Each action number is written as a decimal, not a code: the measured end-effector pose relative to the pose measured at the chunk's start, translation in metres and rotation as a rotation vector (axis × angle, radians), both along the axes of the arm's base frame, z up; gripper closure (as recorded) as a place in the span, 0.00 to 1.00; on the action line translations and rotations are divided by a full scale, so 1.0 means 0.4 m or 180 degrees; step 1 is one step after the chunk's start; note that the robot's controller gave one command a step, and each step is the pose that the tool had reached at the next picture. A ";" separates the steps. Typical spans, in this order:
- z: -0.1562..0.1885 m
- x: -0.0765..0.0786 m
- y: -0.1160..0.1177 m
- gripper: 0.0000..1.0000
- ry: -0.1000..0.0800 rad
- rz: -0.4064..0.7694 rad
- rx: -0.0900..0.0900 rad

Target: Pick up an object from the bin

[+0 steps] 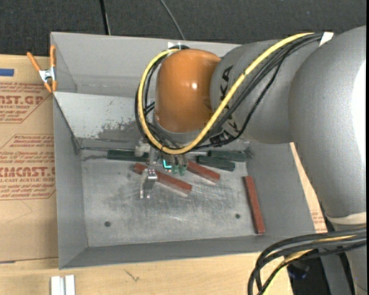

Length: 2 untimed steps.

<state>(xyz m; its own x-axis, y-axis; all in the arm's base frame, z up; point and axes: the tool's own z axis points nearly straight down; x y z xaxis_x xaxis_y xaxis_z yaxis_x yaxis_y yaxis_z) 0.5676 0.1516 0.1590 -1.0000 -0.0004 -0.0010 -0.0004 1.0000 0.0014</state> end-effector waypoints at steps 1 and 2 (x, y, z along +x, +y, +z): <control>0.000 0.000 0.000 0.00 0.0000 0.0000 0.0000; -0.116 0.029 -0.124 0.00 -0.0022 0.0083 0.0005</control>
Offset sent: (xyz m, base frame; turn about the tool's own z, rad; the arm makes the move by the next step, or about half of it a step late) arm 0.0156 -0.0803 -0.0734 -0.0294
